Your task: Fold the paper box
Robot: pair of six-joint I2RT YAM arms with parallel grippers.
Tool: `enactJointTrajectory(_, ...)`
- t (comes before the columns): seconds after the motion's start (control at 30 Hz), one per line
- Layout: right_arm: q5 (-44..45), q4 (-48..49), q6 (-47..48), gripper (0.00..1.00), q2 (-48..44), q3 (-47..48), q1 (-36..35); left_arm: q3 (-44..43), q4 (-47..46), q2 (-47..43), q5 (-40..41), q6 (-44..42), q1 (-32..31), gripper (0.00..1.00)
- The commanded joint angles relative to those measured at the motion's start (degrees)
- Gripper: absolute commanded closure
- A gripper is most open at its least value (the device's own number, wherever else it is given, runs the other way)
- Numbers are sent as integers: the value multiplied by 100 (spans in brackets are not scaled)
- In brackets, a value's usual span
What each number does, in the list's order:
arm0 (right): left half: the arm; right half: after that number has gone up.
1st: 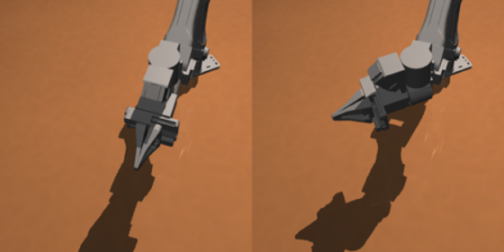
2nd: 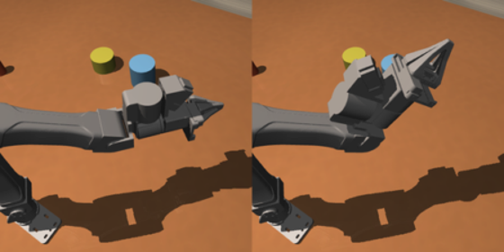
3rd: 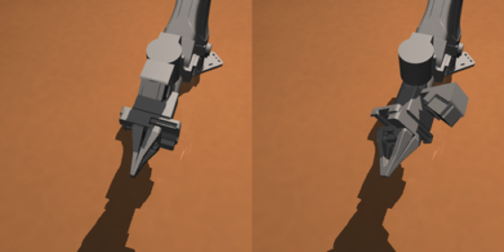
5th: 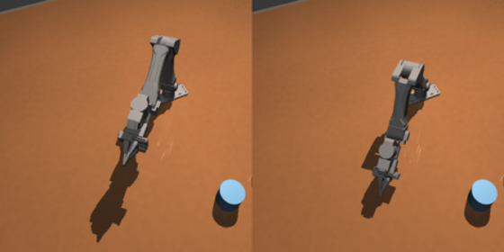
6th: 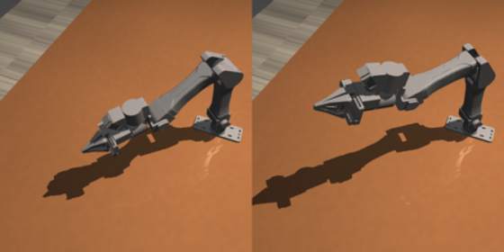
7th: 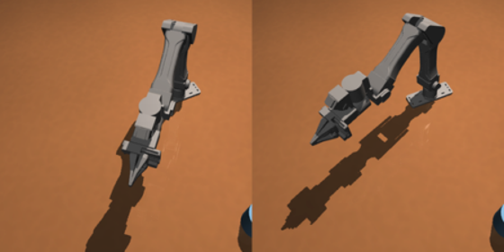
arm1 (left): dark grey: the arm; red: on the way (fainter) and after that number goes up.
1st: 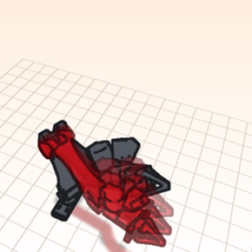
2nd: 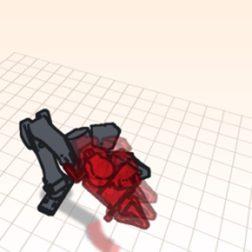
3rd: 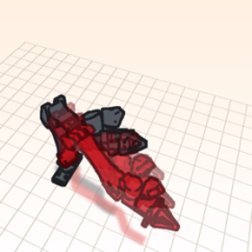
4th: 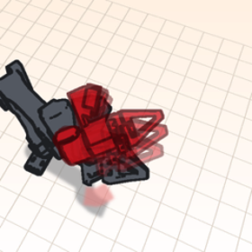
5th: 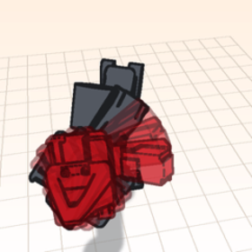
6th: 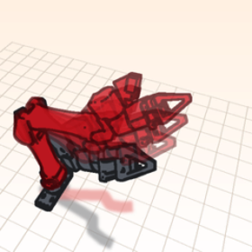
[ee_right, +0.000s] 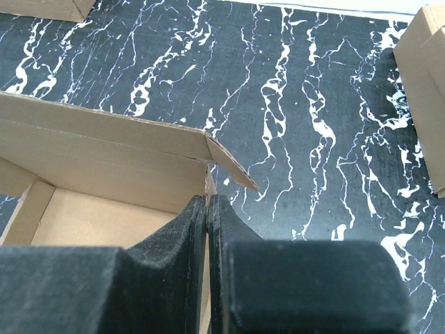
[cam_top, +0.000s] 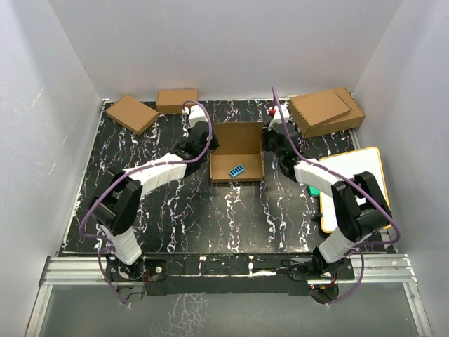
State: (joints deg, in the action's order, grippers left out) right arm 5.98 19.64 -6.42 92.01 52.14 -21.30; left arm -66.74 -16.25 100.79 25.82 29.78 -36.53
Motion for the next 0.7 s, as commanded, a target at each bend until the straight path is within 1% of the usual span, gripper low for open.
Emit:
enactJointTrajectory(0.0,-124,267,-377,92,-244,-134,-352,329,-141,-484,-227,192,-207,100)
enactJointTrajectory(0.23,329,310,-669,91,-474,-385,-597,815,-312,-790,-218,244,-273,100)
enactJointTrajectory(0.37,396,298,-749,91,-541,-514,-661,1062,-433,-918,-209,288,-322,100)
enactJointTrajectory(0.67,621,4,-1016,88,-647,-521,-731,1214,-458,-1021,-175,315,-419,100)
